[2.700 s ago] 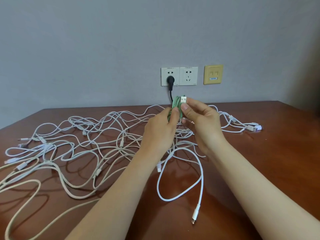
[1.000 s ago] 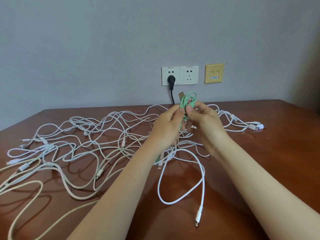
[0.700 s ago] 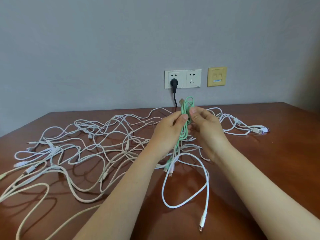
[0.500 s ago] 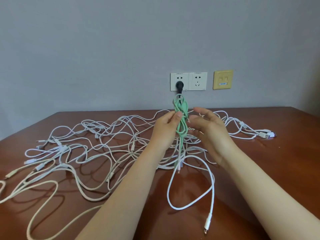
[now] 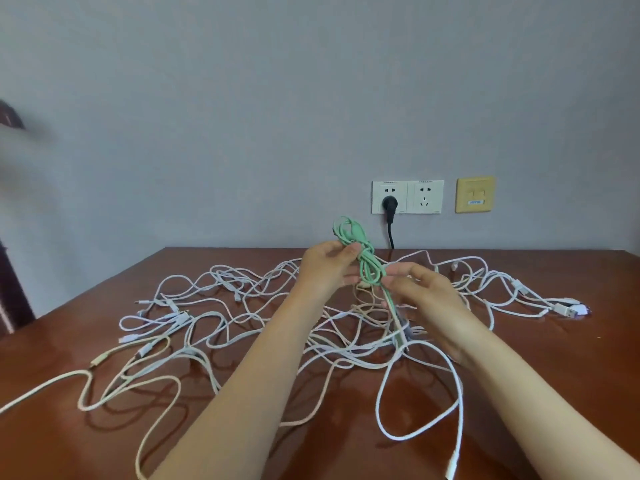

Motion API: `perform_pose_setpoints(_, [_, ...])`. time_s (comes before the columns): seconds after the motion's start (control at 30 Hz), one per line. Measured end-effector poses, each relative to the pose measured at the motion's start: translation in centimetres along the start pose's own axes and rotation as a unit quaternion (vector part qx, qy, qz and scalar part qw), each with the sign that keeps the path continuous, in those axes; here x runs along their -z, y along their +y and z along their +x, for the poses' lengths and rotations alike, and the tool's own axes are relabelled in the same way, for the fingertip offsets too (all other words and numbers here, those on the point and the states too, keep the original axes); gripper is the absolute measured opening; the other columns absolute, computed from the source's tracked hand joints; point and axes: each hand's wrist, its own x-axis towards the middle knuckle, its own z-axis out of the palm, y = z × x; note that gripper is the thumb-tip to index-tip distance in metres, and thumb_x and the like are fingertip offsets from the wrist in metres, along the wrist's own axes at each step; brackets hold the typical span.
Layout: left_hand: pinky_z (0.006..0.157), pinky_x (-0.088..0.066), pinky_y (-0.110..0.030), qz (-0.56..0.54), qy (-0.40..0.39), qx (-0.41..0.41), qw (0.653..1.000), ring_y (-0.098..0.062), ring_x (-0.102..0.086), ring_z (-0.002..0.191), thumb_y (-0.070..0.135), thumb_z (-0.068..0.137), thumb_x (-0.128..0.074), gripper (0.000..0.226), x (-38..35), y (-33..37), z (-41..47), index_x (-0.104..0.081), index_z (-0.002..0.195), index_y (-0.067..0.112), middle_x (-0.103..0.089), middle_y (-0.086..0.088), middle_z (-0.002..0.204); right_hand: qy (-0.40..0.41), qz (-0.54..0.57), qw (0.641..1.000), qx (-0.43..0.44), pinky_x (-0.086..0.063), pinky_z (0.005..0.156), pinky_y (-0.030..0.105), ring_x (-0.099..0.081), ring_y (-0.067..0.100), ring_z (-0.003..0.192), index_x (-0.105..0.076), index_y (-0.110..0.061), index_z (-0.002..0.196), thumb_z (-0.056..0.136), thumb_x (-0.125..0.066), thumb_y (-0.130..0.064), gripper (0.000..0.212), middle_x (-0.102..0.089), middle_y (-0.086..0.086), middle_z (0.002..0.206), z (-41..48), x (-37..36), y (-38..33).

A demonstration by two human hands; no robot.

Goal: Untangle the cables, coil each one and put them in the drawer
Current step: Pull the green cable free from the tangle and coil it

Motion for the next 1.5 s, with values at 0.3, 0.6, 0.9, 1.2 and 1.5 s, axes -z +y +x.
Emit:
perform_pose_setpoints(0.3, [0.053,-0.051,-0.014,0.012,0.031,0.057,0.998,-0.015,-0.055,0.065,0.019,0.095,-0.052,0.034,5.1,2.8,-1.8,-0.054,0.12,-0.004,-0.06,-0.005,0.077,-0.083,-0.107,0.99,0.036,-0.051,0.056,0.018,-0.062,0.012,0.057,-0.058,-0.012,0.088,0.073,-0.059,0.023,0.038,-0.064,0.01,0.083,0.7,-3.4,-3.0])
perform_pose_setpoints(0.6, [0.056,-0.054,-0.019,0.008,0.097,0.066,0.993,-0.016,-0.06,0.069,0.03,0.092,-0.056,0.043,10.0,4.9,-3.4,-0.054,0.117,-0.005,-0.061,-0.007,0.081,-0.064,-0.171,0.979,0.091,-0.049,0.049,0.021,-0.058,0.01,0.047,-0.063,-0.012,0.083,0.081,-0.056,0.014,0.027,-0.064,0.004,0.076,1.7,-9.2,-3.2])
perform_pose_setpoints(0.9, [0.09,-0.047,-0.033,-0.025,0.187,0.086,0.978,-0.016,-0.056,0.07,0.017,0.092,-0.057,0.034,17.4,4.6,-4.9,-0.054,0.109,-0.012,-0.055,-0.013,0.08,-0.099,-0.28,0.943,0.148,-0.036,0.055,0.006,-0.051,-0.007,0.047,-0.071,-0.016,0.101,0.08,-0.065,-0.007,0.024,-0.062,-0.002,0.072,1.6,-17.0,-2.1])
perform_pose_setpoints(1.2, [0.045,-0.051,-0.013,0.038,0.272,0.097,0.957,-0.014,-0.06,0.059,0.013,0.09,-0.06,0.028,26.4,2.5,-7.7,-0.054,0.112,-0.003,-0.059,-0.014,0.084,-0.157,-0.286,0.939,0.111,-0.038,0.063,0.019,-0.053,0.012,0.078,-0.07,-0.015,0.098,0.082,-0.064,-0.013,0.017,-0.057,-0.005,0.075,-0.1,-25.3,0.3])
perform_pose_setpoints(1.5, [0.044,-0.047,-0.018,0.199,0.324,0.119,0.917,-0.013,-0.056,0.049,0.013,0.096,-0.05,0.024,32.7,1.9,-11.7,-0.044,0.119,0.009,-0.058,-0.012,0.08,-0.202,-0.218,0.953,0.061,-0.043,0.072,0.016,-0.062,0.017,0.088,-0.069,-0.008,0.099,0.083,-0.06,-0.01,0.018,-0.07,0.009,0.09,-2.7,-32.4,2.8])
